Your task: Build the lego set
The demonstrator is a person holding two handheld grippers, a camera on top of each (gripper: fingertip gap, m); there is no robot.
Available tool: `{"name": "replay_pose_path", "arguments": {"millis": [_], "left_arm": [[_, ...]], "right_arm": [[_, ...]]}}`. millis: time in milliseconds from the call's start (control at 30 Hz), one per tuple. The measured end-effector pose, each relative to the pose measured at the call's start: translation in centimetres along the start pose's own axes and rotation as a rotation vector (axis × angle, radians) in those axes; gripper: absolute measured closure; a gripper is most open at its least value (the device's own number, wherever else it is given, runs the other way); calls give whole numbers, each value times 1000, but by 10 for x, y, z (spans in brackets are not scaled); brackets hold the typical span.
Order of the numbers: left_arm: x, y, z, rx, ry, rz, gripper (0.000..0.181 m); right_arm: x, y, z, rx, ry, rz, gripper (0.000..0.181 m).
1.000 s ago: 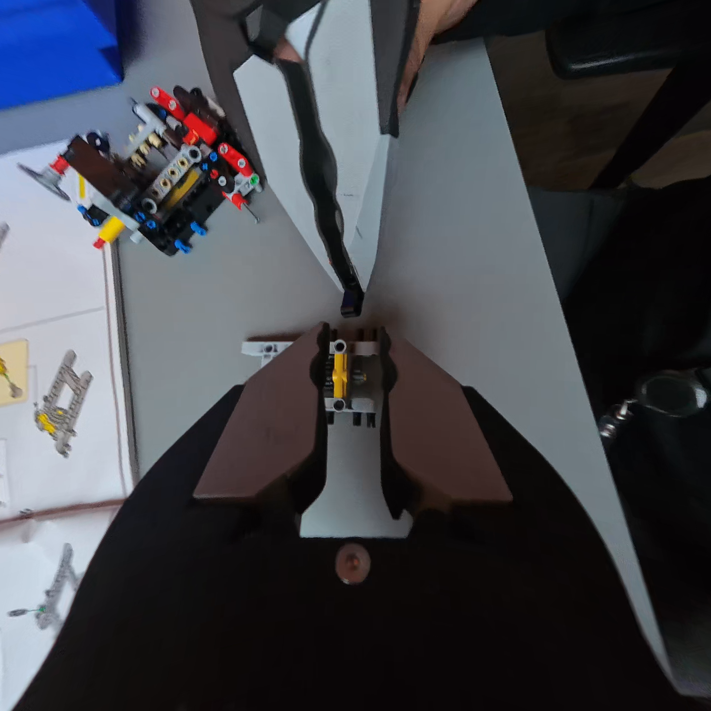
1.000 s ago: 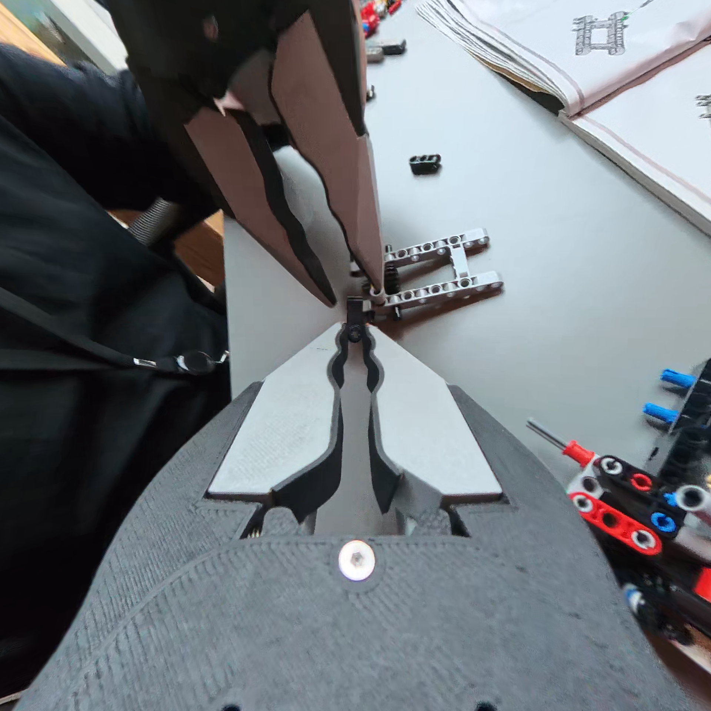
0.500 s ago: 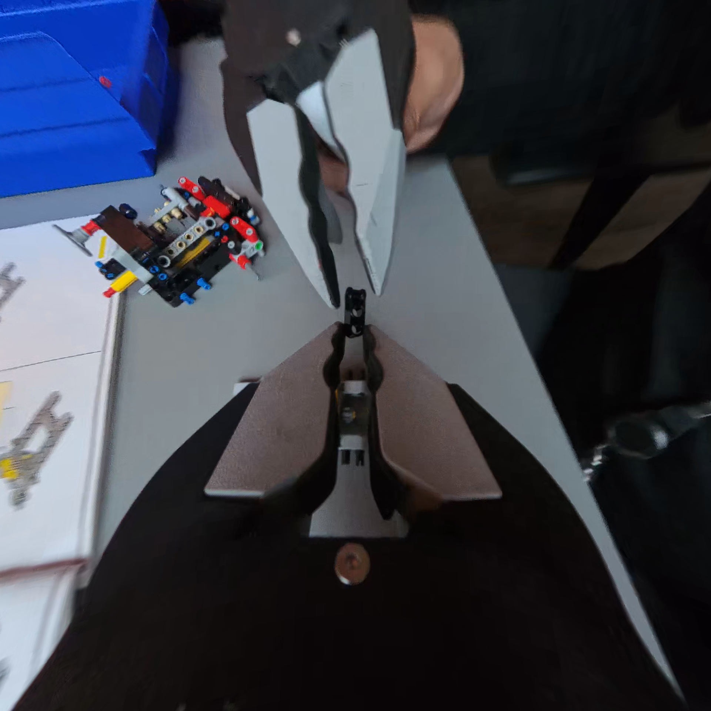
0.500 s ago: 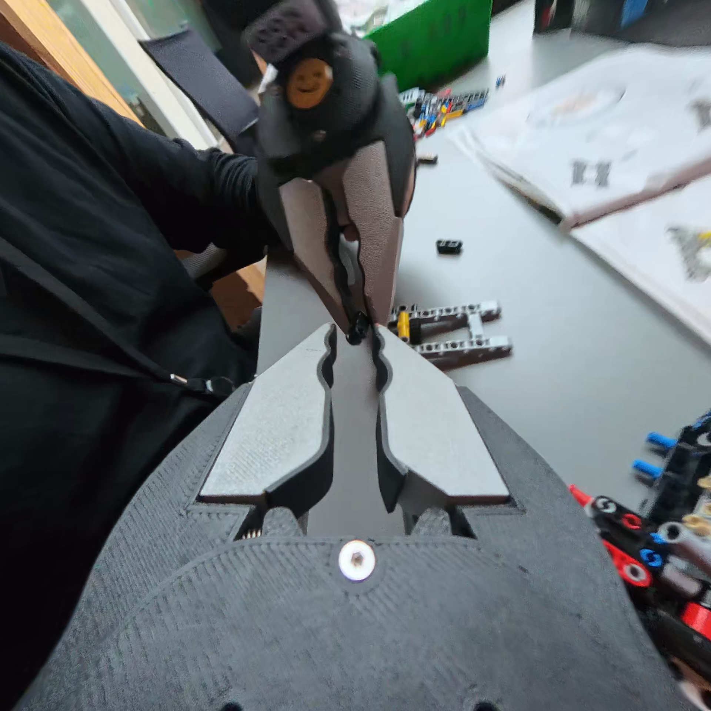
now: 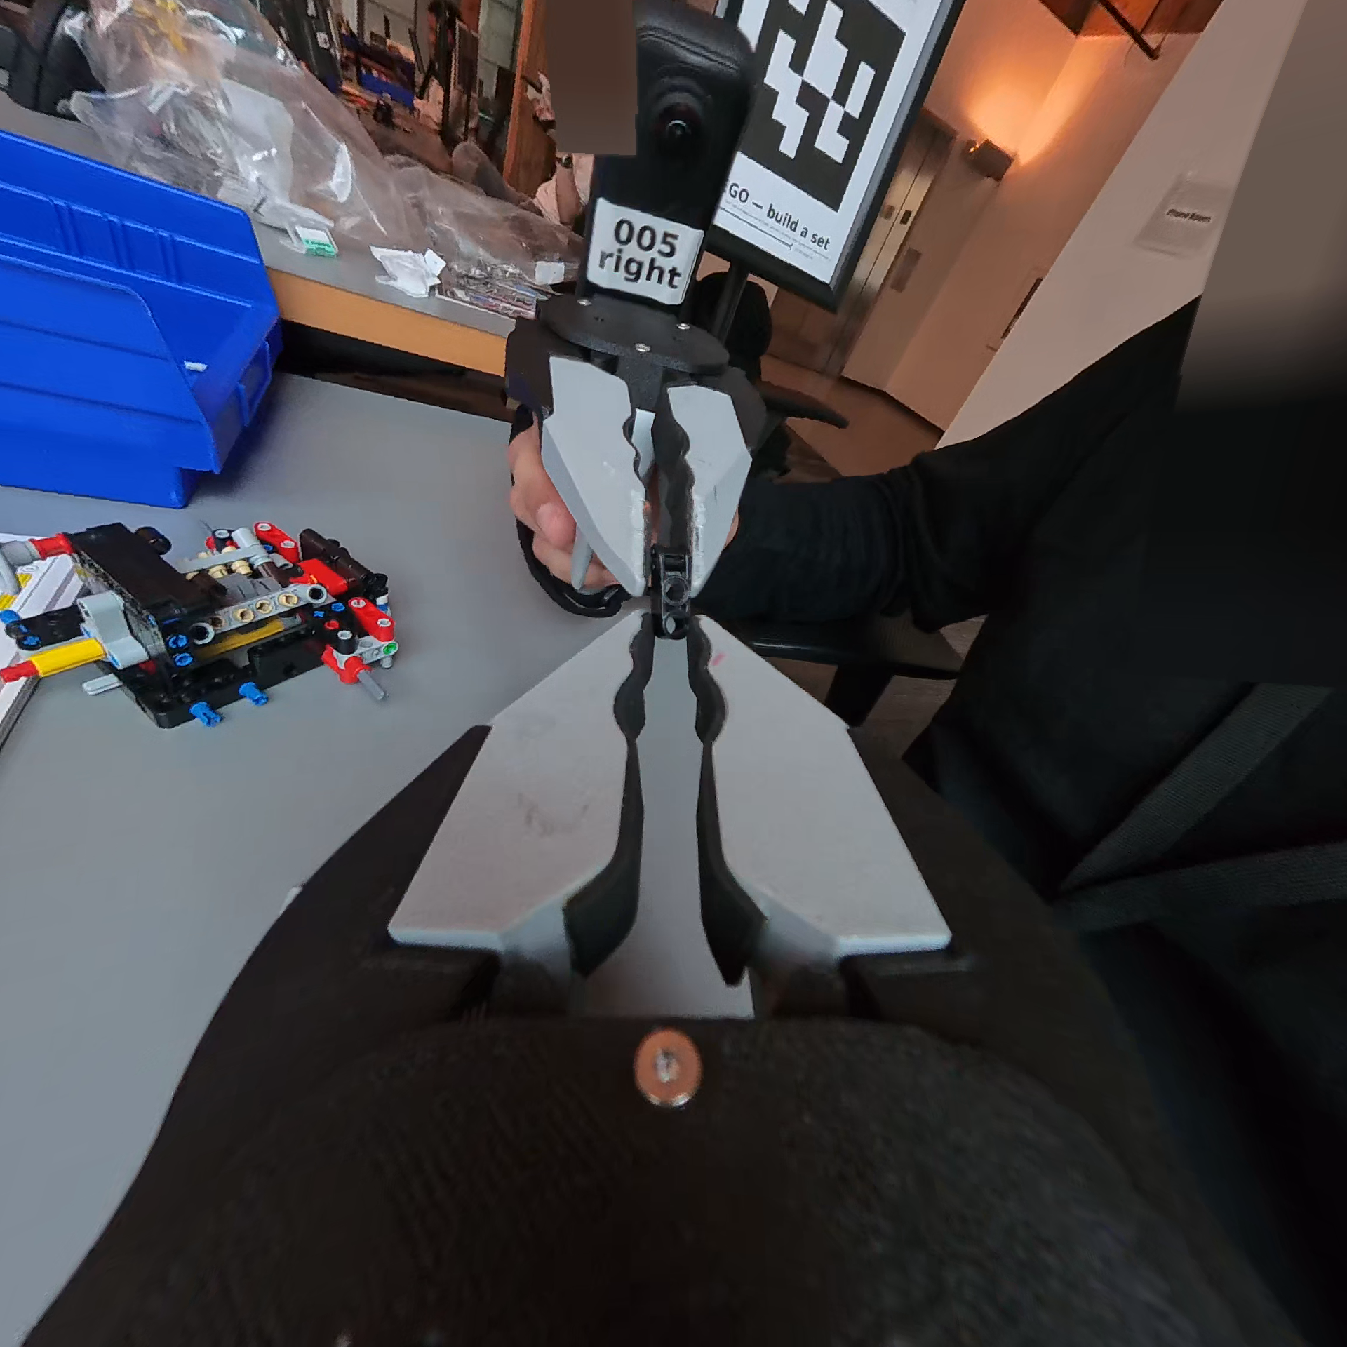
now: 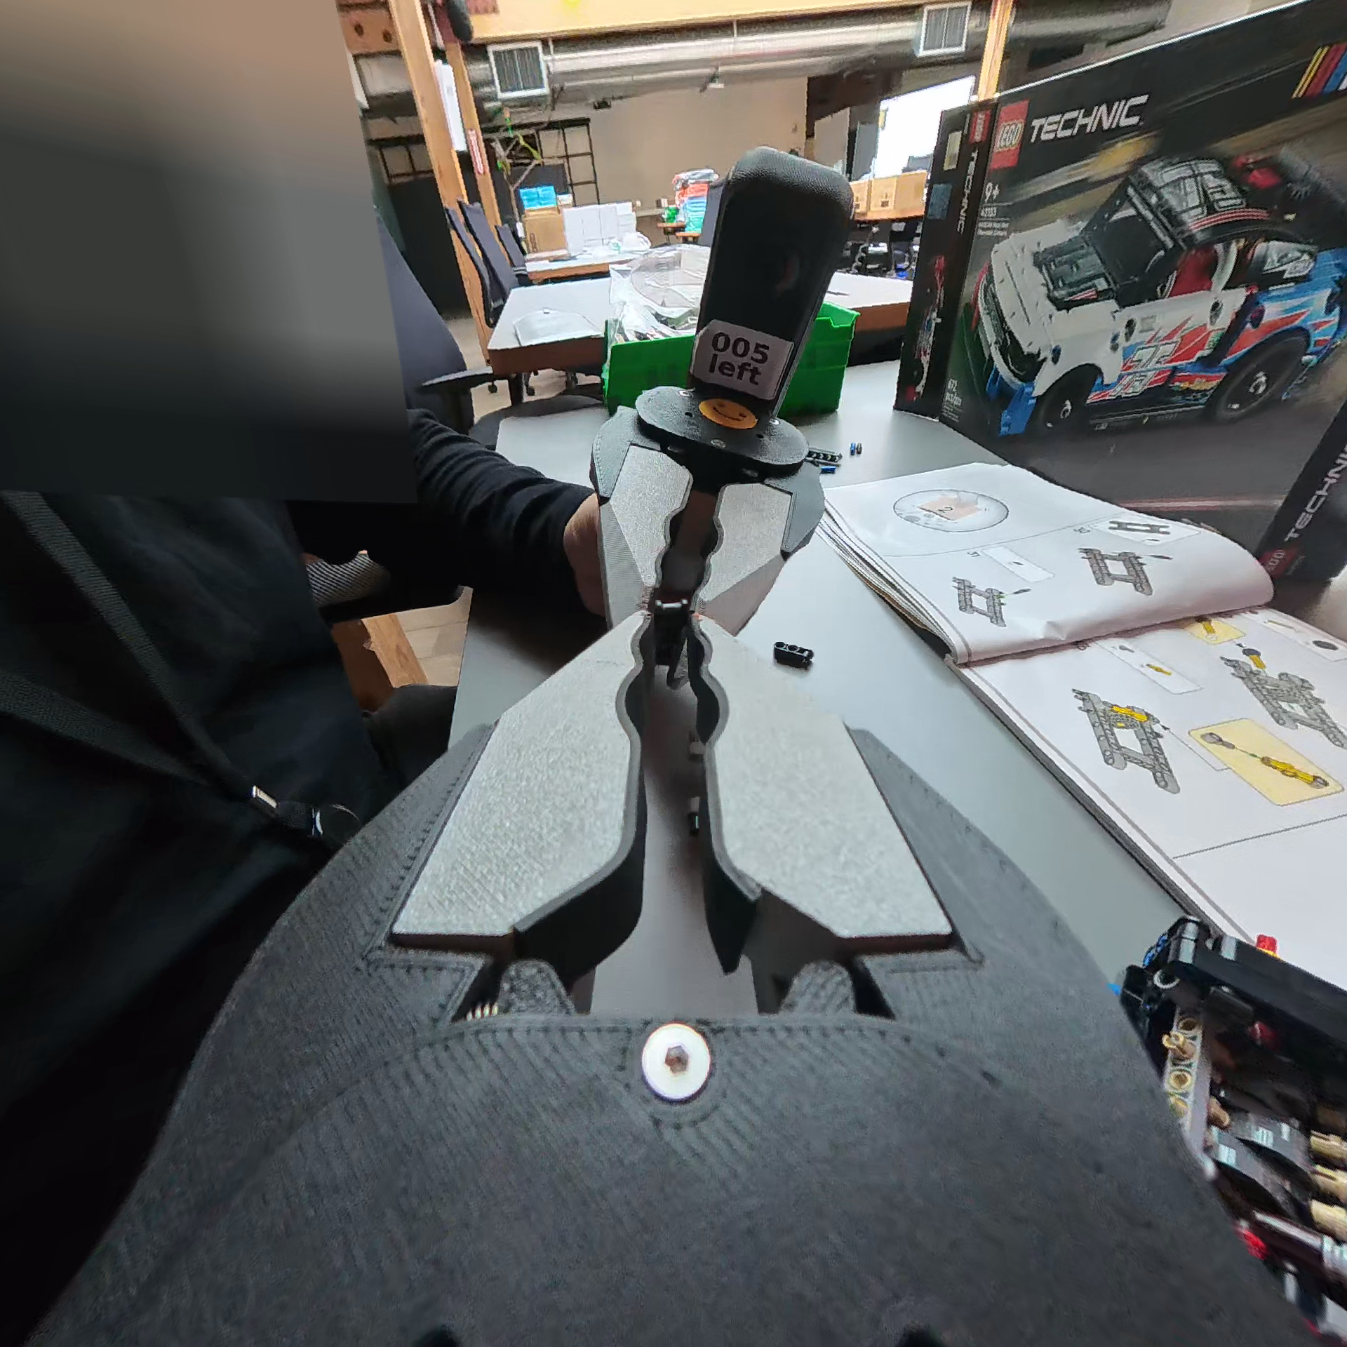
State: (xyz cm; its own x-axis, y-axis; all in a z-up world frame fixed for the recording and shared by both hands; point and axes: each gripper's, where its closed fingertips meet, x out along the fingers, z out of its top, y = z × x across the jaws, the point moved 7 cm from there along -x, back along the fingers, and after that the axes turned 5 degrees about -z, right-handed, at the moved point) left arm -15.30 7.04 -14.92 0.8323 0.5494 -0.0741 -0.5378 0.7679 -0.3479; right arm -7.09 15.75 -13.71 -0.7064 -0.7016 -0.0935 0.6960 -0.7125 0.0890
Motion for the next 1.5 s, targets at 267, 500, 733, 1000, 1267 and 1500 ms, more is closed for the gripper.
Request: {"name": "replay_pose_path", "arguments": {"millis": [267,500,733,1000,1267,1500], "left_arm": [[-1,1,-1,-12,14,-1,175],[-5,9,-7,-89,153,59,161],[-19,26,-42,40,646,324,151],[-14,32,-58,6,748,348,158],[-27,38,-52,-189,495,154,158],[-32,41,-50,-229,394,90,158]], "right_arm": [[5,-1,-3,38,12,23,176],[6,-10,-14,66,133,-44,177],[18,-28,-64,207,469,-106,177],[25,-33,-73,306,532,-86,177],[26,-40,-60,316,412,5,177],[24,-47,-53,300,386,54,177]]}}
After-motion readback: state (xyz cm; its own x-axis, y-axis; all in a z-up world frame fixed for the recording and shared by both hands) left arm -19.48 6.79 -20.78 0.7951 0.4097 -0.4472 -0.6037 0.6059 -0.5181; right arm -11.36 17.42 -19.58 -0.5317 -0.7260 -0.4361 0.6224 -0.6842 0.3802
